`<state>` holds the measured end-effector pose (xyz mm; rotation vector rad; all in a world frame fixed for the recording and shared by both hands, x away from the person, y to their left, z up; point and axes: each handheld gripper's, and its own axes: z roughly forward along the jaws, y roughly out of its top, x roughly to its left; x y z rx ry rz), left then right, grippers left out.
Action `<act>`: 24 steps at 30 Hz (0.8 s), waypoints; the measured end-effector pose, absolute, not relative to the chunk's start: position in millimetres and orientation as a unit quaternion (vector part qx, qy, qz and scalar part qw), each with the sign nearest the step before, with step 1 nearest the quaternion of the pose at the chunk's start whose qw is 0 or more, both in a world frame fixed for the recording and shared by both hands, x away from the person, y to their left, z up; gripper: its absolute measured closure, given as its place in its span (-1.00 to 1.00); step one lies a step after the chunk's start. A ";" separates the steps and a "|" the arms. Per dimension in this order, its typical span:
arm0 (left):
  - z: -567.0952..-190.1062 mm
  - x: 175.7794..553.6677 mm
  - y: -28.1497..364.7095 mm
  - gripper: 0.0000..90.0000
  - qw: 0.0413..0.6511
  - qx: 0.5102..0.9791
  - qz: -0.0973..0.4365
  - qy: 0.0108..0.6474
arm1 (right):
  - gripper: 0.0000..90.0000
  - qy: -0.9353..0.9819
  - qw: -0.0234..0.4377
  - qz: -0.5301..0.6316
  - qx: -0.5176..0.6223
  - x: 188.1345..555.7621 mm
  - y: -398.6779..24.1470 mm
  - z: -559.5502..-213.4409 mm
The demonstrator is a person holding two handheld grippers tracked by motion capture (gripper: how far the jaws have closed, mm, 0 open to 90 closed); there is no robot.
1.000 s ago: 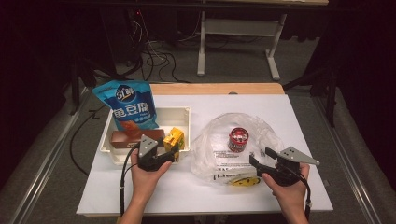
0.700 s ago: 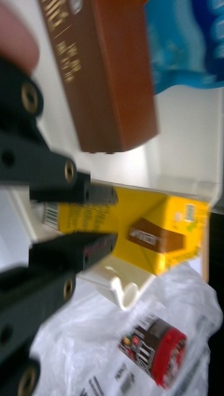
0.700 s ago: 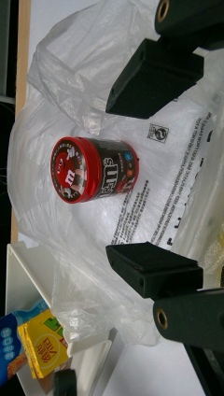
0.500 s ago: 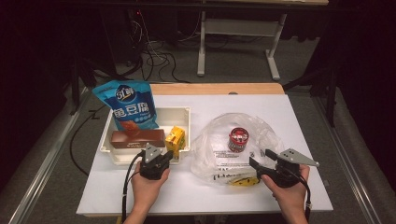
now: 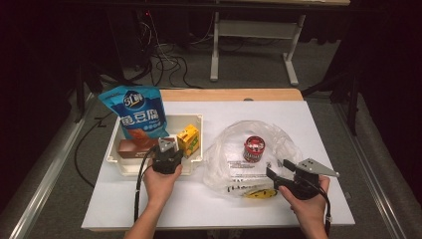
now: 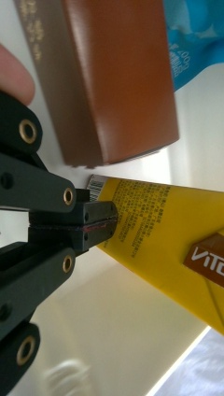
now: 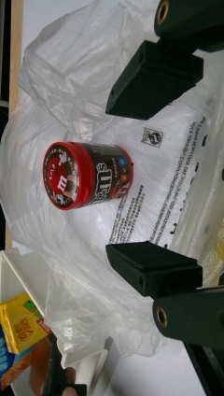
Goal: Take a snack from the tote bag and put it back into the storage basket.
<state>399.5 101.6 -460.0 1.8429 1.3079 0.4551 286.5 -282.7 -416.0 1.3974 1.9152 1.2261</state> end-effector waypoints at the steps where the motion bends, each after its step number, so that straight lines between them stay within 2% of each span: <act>1: -459.5 401.5 100.9 1.00 0.403 0.730 0.184 0.520 | -0.37 0.698 0.234 0.446 0.509 286.7 -282.4 -416.1; 4: -458.5 402.4 100.3 0.99 0.408 0.721 0.190 0.526 | -0.36 0.697 0.235 0.446 0.509 286.8 -282.3 -416.2; 7: -456.6 395.5 102.7 0.91 0.416 0.716 0.196 0.526 | -0.36 0.696 0.235 0.447 0.511 286.2 -283.5 -416.3; 12: -452.8 379.2 100.3 1.00 0.428 0.727 0.184 0.504 | -0.36 0.691 0.234 0.447 0.517 287.0 -286.6 -416.6; 17: -459.1 390.4 90.6 1.00 0.410 0.746 0.170 0.496 | -0.36 0.690 0.235 0.448 0.518 286.9 -286.4 -416.2; 24: -451.1 401.7 83.3 1.00 0.361 0.773 0.194 0.484 | -0.36 0.690 0.236 0.445 0.520 286.4 -287.5 -417.3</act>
